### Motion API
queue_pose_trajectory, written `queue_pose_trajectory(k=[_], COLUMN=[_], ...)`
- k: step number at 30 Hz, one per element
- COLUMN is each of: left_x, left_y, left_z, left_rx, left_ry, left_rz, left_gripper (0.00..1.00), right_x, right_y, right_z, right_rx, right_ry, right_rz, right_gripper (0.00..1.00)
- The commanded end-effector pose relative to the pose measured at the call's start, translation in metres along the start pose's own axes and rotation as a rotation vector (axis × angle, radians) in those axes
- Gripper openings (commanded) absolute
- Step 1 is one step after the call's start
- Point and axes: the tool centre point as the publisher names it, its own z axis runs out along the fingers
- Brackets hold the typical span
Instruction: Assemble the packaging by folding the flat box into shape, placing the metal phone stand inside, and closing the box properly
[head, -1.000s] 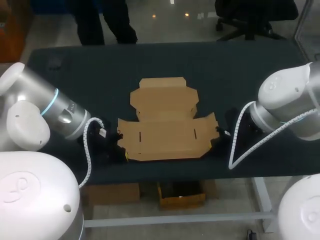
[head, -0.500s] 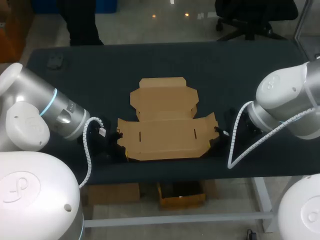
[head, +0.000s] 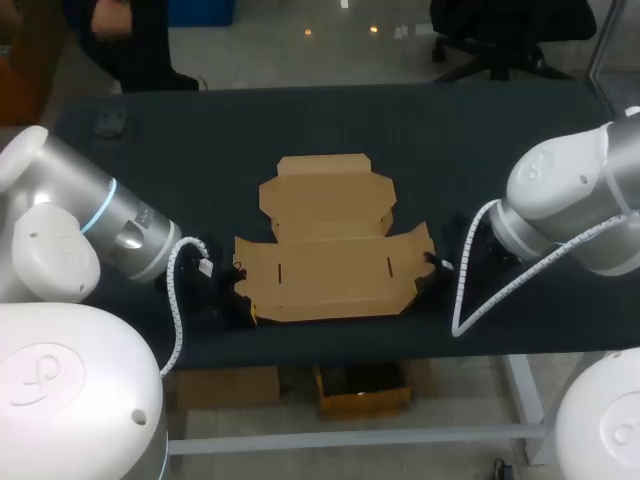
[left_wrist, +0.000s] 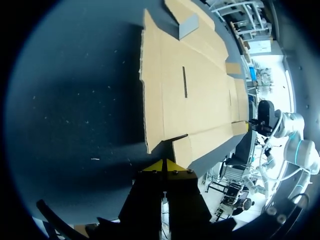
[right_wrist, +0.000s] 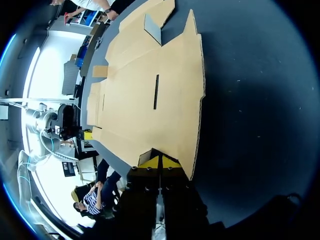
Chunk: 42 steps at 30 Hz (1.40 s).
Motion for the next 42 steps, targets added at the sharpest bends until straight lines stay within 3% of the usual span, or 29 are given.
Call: queue_pose_trajectory(k=[1, 6, 28, 42], left_x=[-0.003, -0.006, 0.026, 0.023], left_y=[-0.002, -0.001, -0.003, -0.011], left_z=[0.004, 0.005, 0.0, 0.01], left_rx=[-0.01, -0.013, -0.005, -0.003], left_ry=[-0.003, 0.008, -0.047, -0.098], left_rz=[-0.003, -0.019, 0.06, 0.028], left_gripper=[0.0, 0.0, 0.0, 0.0], right_x=[0.005, 0.005, 0.003, 0.008], right_y=[-0.004, -0.004, -0.001, -0.006], right_z=[0.0, 0.001, 0.005, 0.001], right_rx=[-0.009, -0.005, 0.007, -0.007], right_ry=[-0.014, -0.016, -0.012, -0.033], right_rz=[-0.005, -0.008, -0.007, -0.009], right_gripper=[0.0, 0.0, 0.0, 0.0])
